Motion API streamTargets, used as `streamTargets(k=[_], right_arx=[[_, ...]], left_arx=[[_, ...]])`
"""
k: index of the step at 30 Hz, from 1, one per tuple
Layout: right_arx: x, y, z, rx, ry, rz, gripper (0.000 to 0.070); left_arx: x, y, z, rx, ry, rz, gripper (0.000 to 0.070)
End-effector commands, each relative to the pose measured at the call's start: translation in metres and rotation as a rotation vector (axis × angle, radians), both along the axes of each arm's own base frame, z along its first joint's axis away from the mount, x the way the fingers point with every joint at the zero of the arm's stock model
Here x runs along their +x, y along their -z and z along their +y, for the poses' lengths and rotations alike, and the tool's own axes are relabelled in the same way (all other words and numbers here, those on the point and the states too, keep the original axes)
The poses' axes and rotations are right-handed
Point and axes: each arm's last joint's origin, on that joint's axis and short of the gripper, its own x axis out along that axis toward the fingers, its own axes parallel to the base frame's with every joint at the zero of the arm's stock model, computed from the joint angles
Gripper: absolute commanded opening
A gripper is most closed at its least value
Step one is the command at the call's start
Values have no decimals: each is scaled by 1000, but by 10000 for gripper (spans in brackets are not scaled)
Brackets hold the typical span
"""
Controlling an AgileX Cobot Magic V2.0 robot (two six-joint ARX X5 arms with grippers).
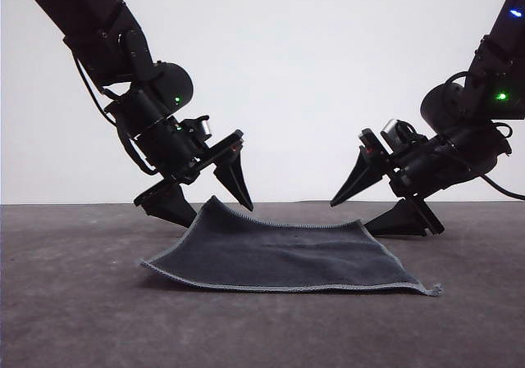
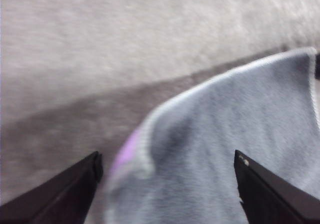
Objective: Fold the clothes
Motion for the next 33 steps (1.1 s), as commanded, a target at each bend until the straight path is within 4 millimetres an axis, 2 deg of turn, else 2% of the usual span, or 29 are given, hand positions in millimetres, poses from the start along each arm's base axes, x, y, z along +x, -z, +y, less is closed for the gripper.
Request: streamTargets(k=[1, 2, 6, 8, 10, 12, 14, 15, 16, 20, 26, 33], right_arx=[[0, 18, 3, -24, 16, 61, 328], [0, 18, 4, -36, 22, 59, 314], [1, 18, 6, -50, 29, 49, 155], [1, 18, 7, -50, 28, 50, 120], [0, 18, 8, -57, 30, 50, 117], [0, 18, 9, -69, 37, 48, 114], [0, 18, 10, -72, 35, 46, 67], [0, 18, 11, -75, 35, 46, 22], [0, 18, 12, -80, 37, 45, 7], [0, 18, 13, -86, 38, 43, 0], [1, 16, 10, -77, 41, 36, 0], [-1, 1, 6, -54, 32, 16, 0]], left_arx=[[6, 6, 0, 4, -3, 3, 516], [7, 6, 2, 3, -9, 5, 516], [9, 7, 8, 3, -24, 8, 499], [9, 7, 8, 2, -22, 10, 418], [9, 7, 8, 2, -22, 10, 333], [9, 7, 8, 2, -22, 10, 284], [9, 7, 8, 2, -22, 10, 244], [8, 7, 8, 3, -22, 11, 215], [8, 7, 8, 3, -22, 11, 175], [9, 7, 9, 3, -24, 11, 21], [11, 4, 13, 3, -33, 14, 10], [15, -15, 16, 16, -26, 25, 9]])
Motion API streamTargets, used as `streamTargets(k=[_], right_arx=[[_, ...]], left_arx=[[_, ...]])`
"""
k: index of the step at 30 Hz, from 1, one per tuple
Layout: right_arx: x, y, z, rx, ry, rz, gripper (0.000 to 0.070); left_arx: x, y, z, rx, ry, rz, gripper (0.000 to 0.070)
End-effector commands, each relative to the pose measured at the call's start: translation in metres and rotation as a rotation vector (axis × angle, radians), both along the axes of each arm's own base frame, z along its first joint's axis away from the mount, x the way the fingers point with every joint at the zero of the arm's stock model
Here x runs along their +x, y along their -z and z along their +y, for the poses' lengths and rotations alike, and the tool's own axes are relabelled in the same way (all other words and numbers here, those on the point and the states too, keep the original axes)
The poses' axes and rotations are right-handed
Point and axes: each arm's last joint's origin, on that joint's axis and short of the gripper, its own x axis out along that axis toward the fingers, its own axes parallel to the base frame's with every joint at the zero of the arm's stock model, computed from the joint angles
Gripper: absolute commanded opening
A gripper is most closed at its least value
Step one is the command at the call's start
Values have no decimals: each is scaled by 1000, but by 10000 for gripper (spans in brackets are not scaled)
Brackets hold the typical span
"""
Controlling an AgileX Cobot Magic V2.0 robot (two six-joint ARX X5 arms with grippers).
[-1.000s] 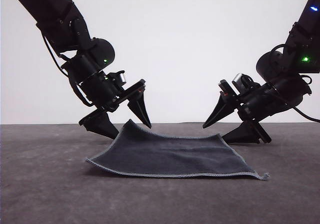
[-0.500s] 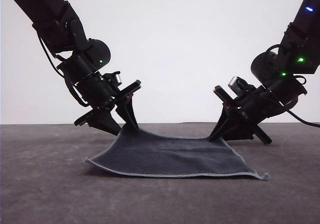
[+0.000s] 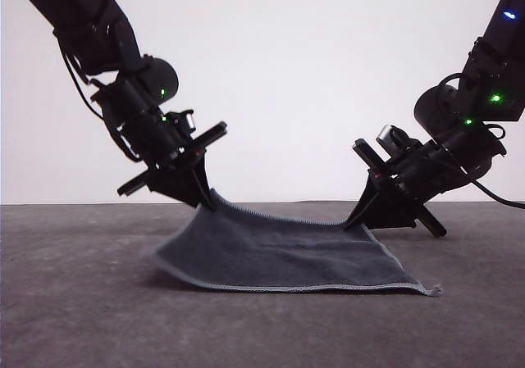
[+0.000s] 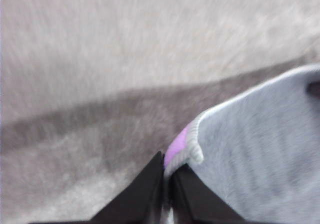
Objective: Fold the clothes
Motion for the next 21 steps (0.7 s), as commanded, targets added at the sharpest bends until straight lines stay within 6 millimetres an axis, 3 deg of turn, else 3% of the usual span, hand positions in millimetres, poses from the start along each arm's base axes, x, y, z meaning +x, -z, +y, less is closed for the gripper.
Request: streamTargets(k=[1, 10, 21], right_arx=[[0, -4, 0, 6, -3, 2, 0], [-9, -32, -1, -11, -26, -40, 0], [-28, -44, 0, -127, -90, -9, 0]], left_arx=[[6, 2, -2, 8, 18, -4, 9], [1, -2, -1, 35, 53, 47, 9], [-10, 0, 2, 73, 122, 124, 9]])
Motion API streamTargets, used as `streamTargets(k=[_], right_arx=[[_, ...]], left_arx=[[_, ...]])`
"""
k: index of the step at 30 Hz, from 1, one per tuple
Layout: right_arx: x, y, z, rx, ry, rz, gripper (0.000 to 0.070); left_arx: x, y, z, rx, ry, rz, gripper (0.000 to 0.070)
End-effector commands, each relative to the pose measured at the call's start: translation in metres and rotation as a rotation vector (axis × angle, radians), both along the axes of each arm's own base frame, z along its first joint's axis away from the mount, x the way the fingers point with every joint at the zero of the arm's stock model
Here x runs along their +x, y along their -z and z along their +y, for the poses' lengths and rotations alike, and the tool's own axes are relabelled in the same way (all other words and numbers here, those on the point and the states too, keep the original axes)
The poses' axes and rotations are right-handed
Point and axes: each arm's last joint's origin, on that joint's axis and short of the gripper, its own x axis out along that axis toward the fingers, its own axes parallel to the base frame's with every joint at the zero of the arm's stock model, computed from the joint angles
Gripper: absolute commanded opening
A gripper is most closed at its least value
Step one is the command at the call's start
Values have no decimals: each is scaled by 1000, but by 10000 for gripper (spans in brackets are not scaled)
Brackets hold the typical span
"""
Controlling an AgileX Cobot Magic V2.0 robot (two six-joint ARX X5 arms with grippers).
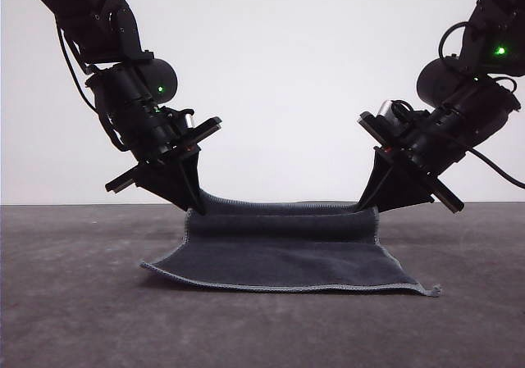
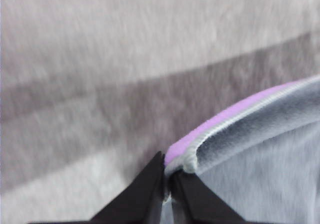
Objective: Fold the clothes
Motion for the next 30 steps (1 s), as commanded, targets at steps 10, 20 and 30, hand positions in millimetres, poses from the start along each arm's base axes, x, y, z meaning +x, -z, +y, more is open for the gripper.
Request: streamTargets(k=[10, 20, 30], right_arx=[[-11, -32, 6, -16, -56, -91, 0], [-41, -22, 11, -37, -74, -89, 0], [-95, -8, 9, -54, -86, -118, 15]], left_arx=[[-8, -13, -6, 1, 60, -9, 9], [-42, -10, -7, 4, 50, -29, 9], [-102, -2, 2, -53, 10, -102, 9]])
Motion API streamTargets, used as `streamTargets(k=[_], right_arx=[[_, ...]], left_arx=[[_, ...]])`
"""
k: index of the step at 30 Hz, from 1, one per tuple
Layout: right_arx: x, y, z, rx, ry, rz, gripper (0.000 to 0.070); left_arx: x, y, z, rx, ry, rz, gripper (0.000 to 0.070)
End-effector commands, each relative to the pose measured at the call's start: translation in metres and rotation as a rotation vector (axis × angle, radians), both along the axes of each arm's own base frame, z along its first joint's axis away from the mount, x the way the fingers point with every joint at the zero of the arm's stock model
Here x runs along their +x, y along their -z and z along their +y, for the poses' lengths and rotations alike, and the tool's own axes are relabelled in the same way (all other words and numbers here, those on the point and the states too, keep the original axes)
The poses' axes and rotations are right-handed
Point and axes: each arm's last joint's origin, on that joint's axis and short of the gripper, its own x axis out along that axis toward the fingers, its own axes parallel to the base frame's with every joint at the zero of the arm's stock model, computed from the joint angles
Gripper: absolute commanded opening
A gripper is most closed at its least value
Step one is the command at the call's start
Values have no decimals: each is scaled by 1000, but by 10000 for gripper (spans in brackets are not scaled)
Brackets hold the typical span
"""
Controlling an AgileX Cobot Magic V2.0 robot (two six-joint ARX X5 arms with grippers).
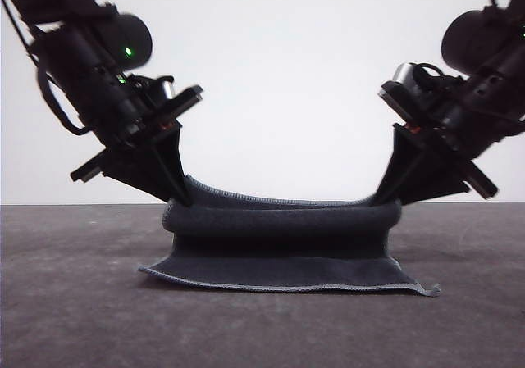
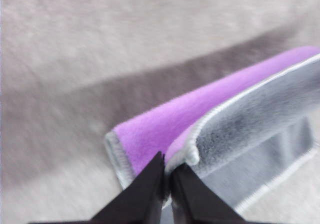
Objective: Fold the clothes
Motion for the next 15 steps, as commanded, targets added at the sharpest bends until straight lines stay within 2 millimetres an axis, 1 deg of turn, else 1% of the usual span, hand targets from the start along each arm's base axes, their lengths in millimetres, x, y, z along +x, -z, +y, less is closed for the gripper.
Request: streamTargets(k=[1, 2, 3, 4, 5, 6, 7, 8, 11, 15], right_arx=[[-6, 1, 1, -8, -15, -12, 60], [-12, 2, 1, -9, -18, -10, 126], [-17, 2, 0, -13, -17, -11, 193], [-22, 1, -1, -16, -13, -14, 229], [-26, 0, -2, -19, -7, -19, 241], [-31, -2, -3, -20, -2, -27, 241], [-36, -6, -5, -19, 1, -37, 242], [-42, -12, -6, -16, 1, -48, 245], [-57, -32, -10, -7, 2, -87, 250], [-81, -58, -15, 17, 19, -132, 250]], left_arx=[[-7, 10, -2, 0, -14, 31, 20], [-13, 12, -1, -3, -18, 36, 47], [-19, 14, 0, -5, -24, 48, 128], [-24, 16, 0, -6, -29, 59, 237], [-29, 17, 0, -5, -32, 71, 361], [-34, 17, 1, -6, -34, 79, 469], [-40, 16, 1, -8, -35, 82, 539], [-46, 14, 2, -12, -35, 79, 571], [-60, 0, 5, -36, -36, 48, 569], [-80, -32, 11, -73, -28, -21, 566]])
